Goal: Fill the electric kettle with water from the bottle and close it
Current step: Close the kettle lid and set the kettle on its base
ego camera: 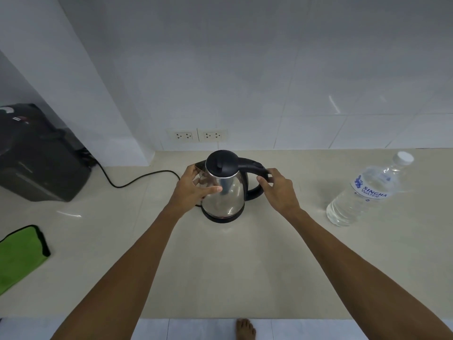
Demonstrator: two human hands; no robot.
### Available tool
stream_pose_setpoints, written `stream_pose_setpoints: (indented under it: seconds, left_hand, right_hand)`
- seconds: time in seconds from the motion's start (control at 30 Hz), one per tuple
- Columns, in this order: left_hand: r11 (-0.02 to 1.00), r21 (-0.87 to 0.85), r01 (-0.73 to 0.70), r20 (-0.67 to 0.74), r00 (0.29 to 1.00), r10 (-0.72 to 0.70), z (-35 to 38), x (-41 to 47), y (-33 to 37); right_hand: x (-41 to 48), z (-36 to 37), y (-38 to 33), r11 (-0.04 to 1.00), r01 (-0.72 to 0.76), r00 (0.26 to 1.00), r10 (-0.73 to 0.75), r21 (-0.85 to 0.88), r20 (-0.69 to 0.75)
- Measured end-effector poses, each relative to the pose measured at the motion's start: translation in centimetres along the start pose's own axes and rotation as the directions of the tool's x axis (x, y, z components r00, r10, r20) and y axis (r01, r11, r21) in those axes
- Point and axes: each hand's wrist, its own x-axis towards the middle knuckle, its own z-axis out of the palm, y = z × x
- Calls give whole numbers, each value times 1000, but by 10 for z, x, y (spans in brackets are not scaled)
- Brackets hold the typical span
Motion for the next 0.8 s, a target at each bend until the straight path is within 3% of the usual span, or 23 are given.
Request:
stream_pose_setpoints:
  seconds: [0.57,0.7,0.8]
  left_hand:
    - [1000,24,15,-9,1000,-15,-3,2,-13]
    - [999,37,-5,-4,1000,5,-2,0,-14]
    - [999,43,-9,2,1000,9,-2,0,-14]
  right_hand:
    - [1,3,-10,999,-12,1000,13,-32,23]
    - [4,-6,-10,996,-77,992,72,51,107]
    - [11,-15,-15,945,-239,962,198,224,190]
